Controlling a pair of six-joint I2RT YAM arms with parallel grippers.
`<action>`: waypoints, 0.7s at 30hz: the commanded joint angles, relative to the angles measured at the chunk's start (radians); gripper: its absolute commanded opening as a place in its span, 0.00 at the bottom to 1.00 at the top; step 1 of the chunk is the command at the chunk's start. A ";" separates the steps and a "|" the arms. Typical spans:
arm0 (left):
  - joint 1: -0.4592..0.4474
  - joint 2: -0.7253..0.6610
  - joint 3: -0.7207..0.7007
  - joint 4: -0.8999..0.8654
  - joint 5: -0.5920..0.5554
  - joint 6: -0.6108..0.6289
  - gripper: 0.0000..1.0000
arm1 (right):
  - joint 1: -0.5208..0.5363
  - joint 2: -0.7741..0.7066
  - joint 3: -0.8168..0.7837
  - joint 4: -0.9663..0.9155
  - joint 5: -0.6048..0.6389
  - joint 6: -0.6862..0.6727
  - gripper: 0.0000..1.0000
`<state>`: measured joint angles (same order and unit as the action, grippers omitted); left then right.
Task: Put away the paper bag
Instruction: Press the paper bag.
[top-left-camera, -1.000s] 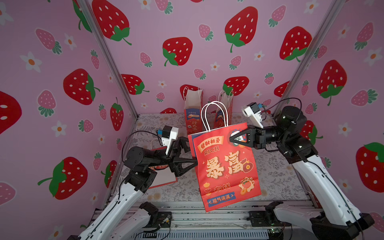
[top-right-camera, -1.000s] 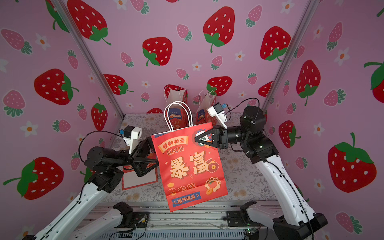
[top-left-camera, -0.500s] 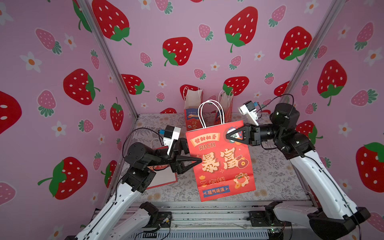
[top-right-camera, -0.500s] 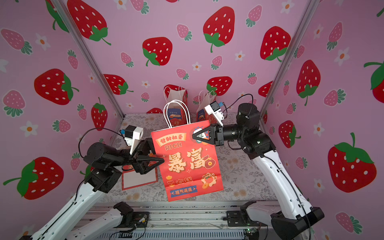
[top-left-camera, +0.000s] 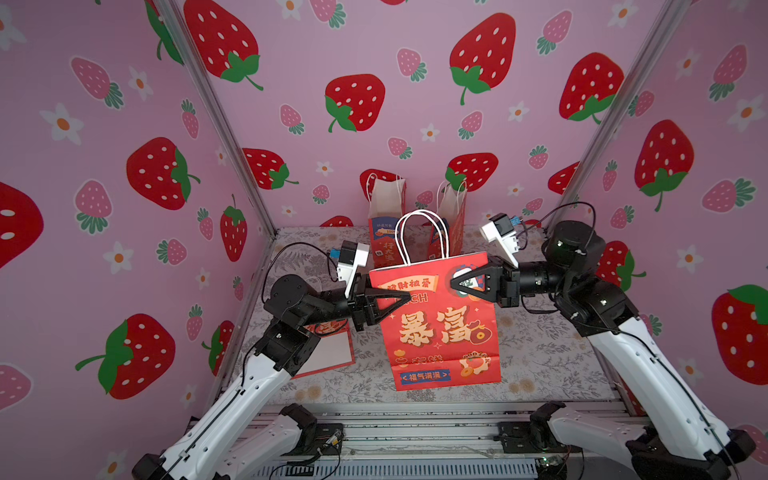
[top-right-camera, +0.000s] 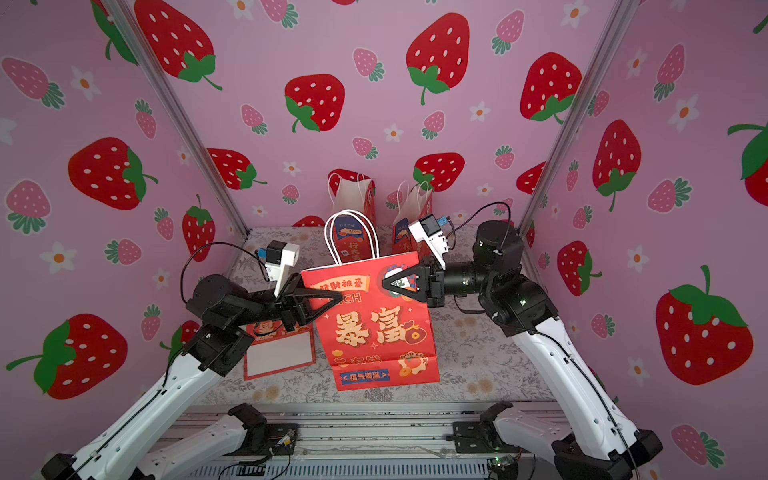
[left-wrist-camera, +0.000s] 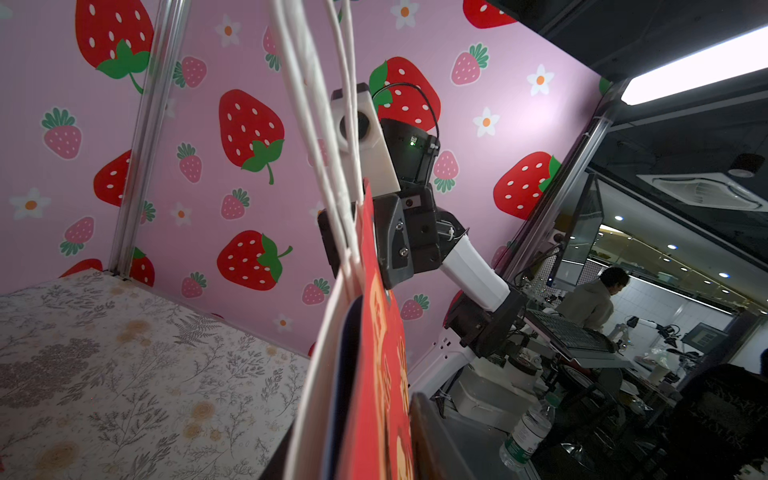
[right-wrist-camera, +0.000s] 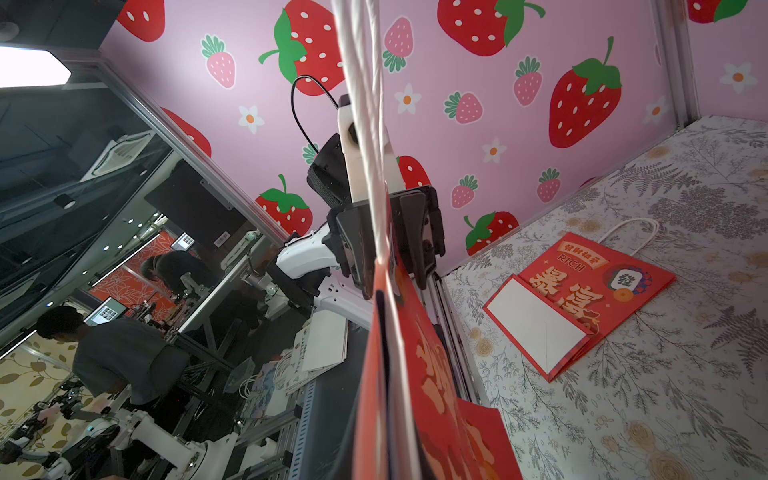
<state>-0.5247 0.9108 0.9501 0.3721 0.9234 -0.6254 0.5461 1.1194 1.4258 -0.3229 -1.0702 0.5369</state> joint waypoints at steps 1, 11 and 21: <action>-0.005 -0.004 0.000 0.053 -0.012 -0.006 0.31 | 0.009 -0.026 -0.021 0.052 0.048 -0.009 0.00; -0.005 0.009 -0.016 0.122 -0.006 -0.043 0.33 | 0.011 -0.059 -0.099 0.195 0.103 0.067 0.00; -0.005 0.025 -0.018 0.108 -0.018 -0.037 0.32 | 0.012 -0.068 -0.104 0.203 0.127 0.071 0.00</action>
<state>-0.5247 0.9333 0.9272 0.4530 0.9115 -0.6598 0.5556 1.0733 1.3243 -0.1631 -0.9737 0.6033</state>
